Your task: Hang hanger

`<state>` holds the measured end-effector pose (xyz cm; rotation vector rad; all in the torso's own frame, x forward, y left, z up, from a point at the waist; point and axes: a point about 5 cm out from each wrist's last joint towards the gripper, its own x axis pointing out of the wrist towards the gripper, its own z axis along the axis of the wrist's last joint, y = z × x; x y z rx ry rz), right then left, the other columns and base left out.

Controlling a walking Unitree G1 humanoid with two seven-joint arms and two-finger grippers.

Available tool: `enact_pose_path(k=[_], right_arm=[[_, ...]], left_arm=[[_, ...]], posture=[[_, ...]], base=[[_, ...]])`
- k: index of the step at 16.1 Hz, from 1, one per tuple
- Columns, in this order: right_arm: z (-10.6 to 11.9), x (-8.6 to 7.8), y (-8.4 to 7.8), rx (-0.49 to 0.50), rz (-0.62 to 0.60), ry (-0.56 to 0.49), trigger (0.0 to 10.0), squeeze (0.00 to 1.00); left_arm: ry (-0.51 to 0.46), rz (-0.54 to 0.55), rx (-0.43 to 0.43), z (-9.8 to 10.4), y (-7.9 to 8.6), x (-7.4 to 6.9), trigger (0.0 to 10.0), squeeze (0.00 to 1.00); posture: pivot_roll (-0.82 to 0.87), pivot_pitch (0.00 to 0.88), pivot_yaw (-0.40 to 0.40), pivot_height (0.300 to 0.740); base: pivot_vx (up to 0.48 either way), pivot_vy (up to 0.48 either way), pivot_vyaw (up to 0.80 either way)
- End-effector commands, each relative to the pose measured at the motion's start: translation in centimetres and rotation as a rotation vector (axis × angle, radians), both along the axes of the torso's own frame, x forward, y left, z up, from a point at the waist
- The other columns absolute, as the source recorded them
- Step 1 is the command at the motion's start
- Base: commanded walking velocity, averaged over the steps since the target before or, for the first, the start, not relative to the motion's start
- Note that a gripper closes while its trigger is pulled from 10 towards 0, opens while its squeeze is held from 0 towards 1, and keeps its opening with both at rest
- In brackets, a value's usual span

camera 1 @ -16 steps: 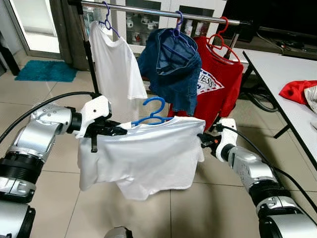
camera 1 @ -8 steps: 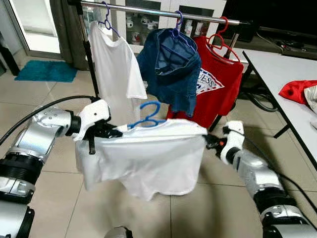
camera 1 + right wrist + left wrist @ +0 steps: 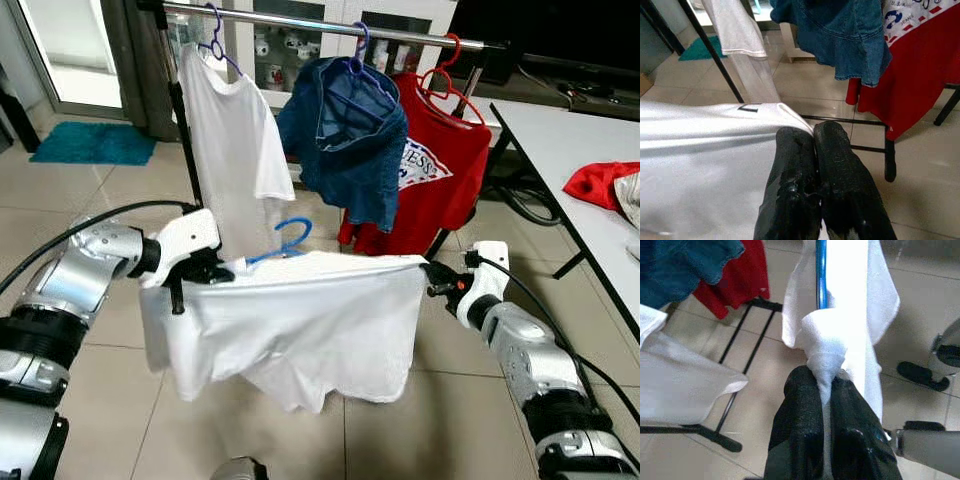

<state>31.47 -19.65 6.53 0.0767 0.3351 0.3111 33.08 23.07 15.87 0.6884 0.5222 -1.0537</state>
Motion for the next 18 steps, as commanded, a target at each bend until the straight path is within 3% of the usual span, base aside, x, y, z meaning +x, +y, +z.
enact_pose_path(k=[1, 5, 6, 7, 8, 9, 10, 13, 16, 18], right_arm=[[0.2, -0.2, -0.9, 0.0, -0.047, -0.006, 0.0, 0.0], [-1.5, -1.4, 0.8, -0.012, 0.056, 0.078, 0.0, 0.0], [-2.6, -2.6, 2.3, -0.055, 0.199, 0.14, 3.5, 0.0], [-2.8, -2.9, 2.6, -0.073, 0.234, 0.152, 3.5, 0.0], [-3.0, -3.2, 2.9, -0.095, 0.269, 0.159, 10.0, 0.0], [-3.2, -3.5, 3.2, -0.128, 0.302, 0.161, 10.0, 0.0], [-3.2, -3.4, 3.0, -0.142, 0.3, 0.159, 10.0, 1.0], [-2.1, -2.9, 1.3, -0.204, 0.3, 0.119, 10.0, 1.0], [1.5, -2.1, -1.0, -0.298, 0.421, -0.015, 10.0, 1.0], [3.3, -1.9, -1.2, -0.282, 0.48, -0.077, 10.0, 1.0]], left_arm=[[-0.06, 0.026, 0.014, 0.9, 0.3, 0.6, 0.0, 0.0], [-0.12, 0.015, -0.098, 1.8, -0.8, 1.2, 0.0, 0.0], [-0.149, -0.009, -0.148, 2.4, -1.2, 1.3, 0.0, 0.0], [-0.155, -0.018, -0.16, 2.5, -1.4, 1.3, 0.0, 0.0], [-0.158, -0.022, -0.164, 2.6, -1.4, 1.3, 0.0, 0.0], [-0.163, -0.028, -0.167, 2.8, -1.4, 1.4, 0.0, 0.0], [-0.165, -0.029, -0.164, 2.8, -1.4, 1.3, 0.0, 0.0], [-0.172, -0.049, -0.104, 2.6, -0.9, 1.2, 0.0, 0.0], [-0.169, -0.107, -0.085, 2.5, -1.2, 1.0, 0.0, 0.0], [-0.166, -0.144, -0.086, 2.5, -1.5, 0.9, 0.0, 0.0]], posture=[[-0.05, 0.0, -0.049, 0.74], [-0.04, 0.0, -0.05, 0.74], [-0.04, 0.0, -0.05, 0.74], [-0.04, 0.0, -0.05, 0.74], [-0.04, 0.0, -0.05, 0.74], [-0.04, 0.0, -0.051, 0.74], [-0.04, 0.0, -0.051, 0.74], [-0.04, 0.0, -0.05, 0.74], [-0.05, 0.0, -0.044, 0.74], [-0.05, 0.0, -0.044, 0.74]], base=[[0.0, 0.0, 0.0], [0.0, 0.0, 0.0], [0.0, 0.0, 0.0], [0.0, 0.0, 0.0], [0.0, 0.0, 0.0], [0.0, 0.0, 0.0], [0.0, 0.0, 0.0], [0.0, 0.0, 0.0], [0.0, 0.0, 0.0], [0.0, 0.0, 0.0]])
